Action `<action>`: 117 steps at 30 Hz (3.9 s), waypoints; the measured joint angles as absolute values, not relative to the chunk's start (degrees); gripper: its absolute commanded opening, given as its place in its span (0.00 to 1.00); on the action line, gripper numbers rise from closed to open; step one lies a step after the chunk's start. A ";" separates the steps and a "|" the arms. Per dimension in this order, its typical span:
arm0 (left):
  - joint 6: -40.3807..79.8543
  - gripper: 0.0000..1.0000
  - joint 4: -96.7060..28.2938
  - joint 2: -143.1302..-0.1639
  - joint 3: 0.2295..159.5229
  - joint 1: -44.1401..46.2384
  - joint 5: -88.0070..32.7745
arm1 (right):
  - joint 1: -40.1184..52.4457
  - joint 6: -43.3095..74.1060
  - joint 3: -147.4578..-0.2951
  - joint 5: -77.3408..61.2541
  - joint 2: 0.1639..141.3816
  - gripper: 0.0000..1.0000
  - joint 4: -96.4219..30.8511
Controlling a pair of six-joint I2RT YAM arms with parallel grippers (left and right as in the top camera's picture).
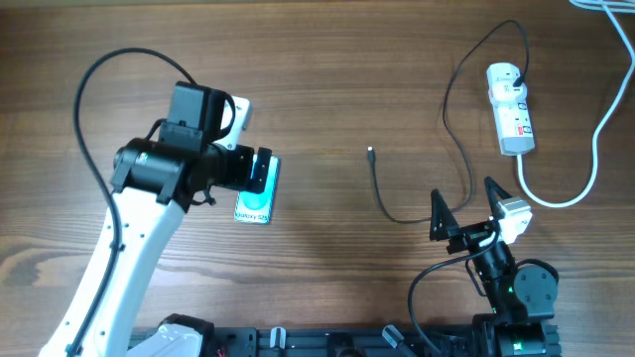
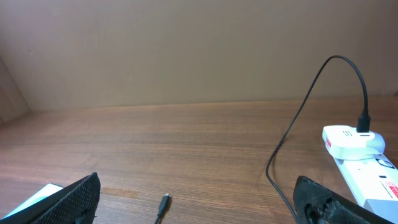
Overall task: Plug charger to phone and switch on socket
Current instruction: 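Lower the left gripper and grasp the phone by its top edge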
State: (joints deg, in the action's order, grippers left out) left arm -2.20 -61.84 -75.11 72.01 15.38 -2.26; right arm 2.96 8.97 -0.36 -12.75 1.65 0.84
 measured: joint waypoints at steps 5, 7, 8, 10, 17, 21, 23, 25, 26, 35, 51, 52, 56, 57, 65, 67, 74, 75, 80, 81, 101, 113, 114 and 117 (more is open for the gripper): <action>0.21 1.00 -62.61 -85.23 72.01 15.38 -7.35 | 2.96 8.97 -0.36 -12.75 1.65 1.00 0.84; 0.84 1.00 -62.76 -90.04 72.01 15.38 -7.44 | 2.96 8.97 -0.36 -12.75 1.65 1.00 0.84; 1.04 1.00 -62.76 -91.64 72.01 15.38 -7.33 | 2.96 8.99 -0.36 -12.75 1.65 0.99 0.84; 1.21 1.00 -62.72 -93.73 72.01 15.38 -7.14 | 2.96 8.97 -0.36 -12.75 1.65 1.00 0.84; 1.23 1.00 -60.77 -103.68 72.01 15.38 -5.78 | 2.96 8.97 -0.36 -12.75 1.65 1.00 0.84; 1.32 1.00 -59.72 -104.47 71.88 15.38 -1.28 | 2.96 8.97 -0.36 -12.75 1.65 1.00 0.82; 1.41 1.00 -56.47 -104.53 69.54 15.38 -0.67 | 2.96 8.97 -0.36 -12.75 1.65 1.00 0.82; 1.43 1.00 -53.54 -104.71 65.39 15.38 -1.28 | 2.96 8.97 -0.36 -12.75 1.65 1.00 0.82; 1.43 1.00 -52.34 -104.75 63.55 15.38 -2.00 | 2.96 8.97 -0.36 -12.75 1.65 1.00 0.84; 1.43 1.00 -48.69 -104.79 62.19 15.38 -4.14 | 2.96 8.97 -0.36 -12.75 1.65 1.00 0.84; 1.87 1.00 -42.17 -104.25 60.62 15.44 -2.83 | 2.96 8.97 -0.36 -12.75 1.65 1.00 0.84; 1.85 1.00 -42.15 -104.25 60.62 15.44 -2.61 | 2.96 8.97 -0.36 -12.75 1.65 1.00 0.84; 1.85 1.00 -42.13 -104.25 60.58 15.49 -2.15 | 2.96 8.97 -0.36 -12.75 1.65 1.00 0.84; 1.87 1.00 -42.13 -104.25 60.58 15.51 -2.13 | 2.96 8.97 -0.36 -12.75 1.65 1.00 0.84; 2.92 1.00 -39.27 -103.26 58.33 16.23 -0.19 | 2.96 8.99 -0.36 -12.75 1.65 1.00 0.84; 2.94 1.00 -38.76 -103.04 57.95 16.34 0.01 | 2.96 8.97 -0.36 -12.75 1.65 1.00 0.84; 3.99 1.00 -38.72 -103.04 57.91 16.36 0.16 | 2.96 8.97 -0.36 -12.75 1.65 1.00 0.84; 3.99 1.00 -38.74 -103.04 57.91 16.36 0.16 | 2.96 8.97 -0.36 -12.75 1.65 1.00 0.84; 3.99 0.93 -38.72 -103.04 57.84 16.36 0.69 | 2.96 8.97 -0.36 -12.75 1.65 1.00 0.84; 3.99 0.91 -38.72 -103.04 57.84 16.36 0.84 | 2.96 8.97 -0.36 -12.75 1.65 1.00 0.84; 4.64 0.68 -39.11 -103.00 57.69 16.99 1.23 | 2.96 8.97 -0.36 -12.75 1.65 1.00 0.84; 4.75 0.57 -41.39 -103.13 58.59 16.99 0.56 | 2.96 8.97 -0.36 -12.75 1.65 1.00 0.84; 4.78 0.57 -42.04 -103.35 59.00 16.99 0.34 | 2.96 8.97 -0.36 -12.75 1.65 1.00 0.84; 4.84 0.57 -43.68 -104.05 60.10 16.99 -0.10 | 2.96 8.97 -0.36 -12.75 1.65 1.00 0.82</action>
